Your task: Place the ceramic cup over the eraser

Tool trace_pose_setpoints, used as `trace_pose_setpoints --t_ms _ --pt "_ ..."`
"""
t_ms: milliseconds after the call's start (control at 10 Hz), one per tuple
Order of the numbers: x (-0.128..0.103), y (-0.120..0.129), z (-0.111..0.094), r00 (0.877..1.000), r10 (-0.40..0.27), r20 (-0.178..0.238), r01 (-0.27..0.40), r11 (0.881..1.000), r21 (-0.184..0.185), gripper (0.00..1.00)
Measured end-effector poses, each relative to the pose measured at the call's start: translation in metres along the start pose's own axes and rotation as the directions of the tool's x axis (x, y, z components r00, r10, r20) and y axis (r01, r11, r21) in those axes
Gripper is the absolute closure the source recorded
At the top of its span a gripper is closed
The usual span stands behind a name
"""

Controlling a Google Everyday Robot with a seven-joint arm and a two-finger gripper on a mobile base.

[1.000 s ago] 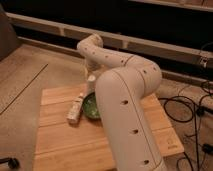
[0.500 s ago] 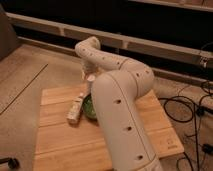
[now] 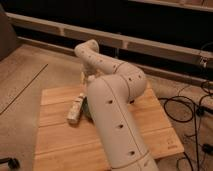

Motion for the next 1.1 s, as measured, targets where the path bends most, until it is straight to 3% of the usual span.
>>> trace_pose_setpoints --t_ms 100,400,700,900,1100 --pt "-0.003 0.002 0.005 1.000 -0.004 0.000 0.004 1.000 -0.008 0.39" --pt "-0.001 0.000 0.009 1.000 -0.001 -0.018 0.001 1.000 -0.005 0.66" --pt "0.005 -0.015 -0.003 0.998 0.049 -0.035 -0.047 0.998 0.042 0.95" --pt "-0.008 -0.024 -0.035 0.996 0.083 0.021 -0.084 0.994 0.071 1.00" --pt "-0.026 -0.029 -0.079 0.987 0.120 0.102 -0.127 0.990 0.060 1.00"
